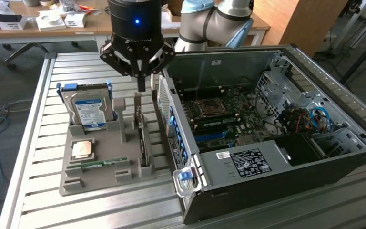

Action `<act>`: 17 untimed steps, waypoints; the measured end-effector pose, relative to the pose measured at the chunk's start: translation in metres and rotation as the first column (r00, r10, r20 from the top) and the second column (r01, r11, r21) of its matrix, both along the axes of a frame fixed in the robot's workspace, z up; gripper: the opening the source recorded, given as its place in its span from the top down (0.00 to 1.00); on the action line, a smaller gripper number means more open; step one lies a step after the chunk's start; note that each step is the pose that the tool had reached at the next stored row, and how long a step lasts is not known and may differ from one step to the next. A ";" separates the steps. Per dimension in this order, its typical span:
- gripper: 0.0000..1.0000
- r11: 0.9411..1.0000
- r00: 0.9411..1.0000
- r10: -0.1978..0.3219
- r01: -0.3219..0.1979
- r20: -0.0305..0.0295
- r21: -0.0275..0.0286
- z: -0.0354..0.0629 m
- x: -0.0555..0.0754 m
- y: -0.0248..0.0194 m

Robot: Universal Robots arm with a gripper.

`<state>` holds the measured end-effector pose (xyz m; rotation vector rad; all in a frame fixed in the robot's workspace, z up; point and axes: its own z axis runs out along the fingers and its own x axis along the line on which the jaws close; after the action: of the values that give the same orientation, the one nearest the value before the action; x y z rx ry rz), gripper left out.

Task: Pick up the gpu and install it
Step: 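Reach for the gpu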

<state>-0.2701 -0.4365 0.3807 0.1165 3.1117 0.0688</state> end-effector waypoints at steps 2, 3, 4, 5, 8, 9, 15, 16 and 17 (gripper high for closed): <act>0.89 1.000 1.000 0.000 0.000 0.000 0.000 -0.0037 0.000 0.0000; 0.89 1.000 1.000 0.000 0.000 0.000 0.000 -0.0055 0.000 -0.0001; 0.89 1.000 1.000 0.000 0.000 0.000 0.000 -0.0073 0.000 -0.0001; 0.89 1.000 1.000 0.000 0.000 0.000 0.000 -0.0091 0.000 -0.0001; 0.89 1.000 1.000 0.000 0.000 0.000 0.000 -0.0145 -0.001 0.0000; 0.89 1.000 1.000 0.000 0.000 0.000 0.000 -0.0163 -0.001 0.0000; 0.89 1.000 1.000 0.000 0.000 0.000 0.000 -0.0269 -0.002 0.0000; 0.89 1.000 1.000 0.000 0.000 0.000 0.000 -0.0284 -0.002 -0.0001; 0.89 1.000 1.000 0.000 0.000 0.000 0.000 -0.0301 -0.002 0.0000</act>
<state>-0.2719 -0.4365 0.3506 0.1165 3.1120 0.0686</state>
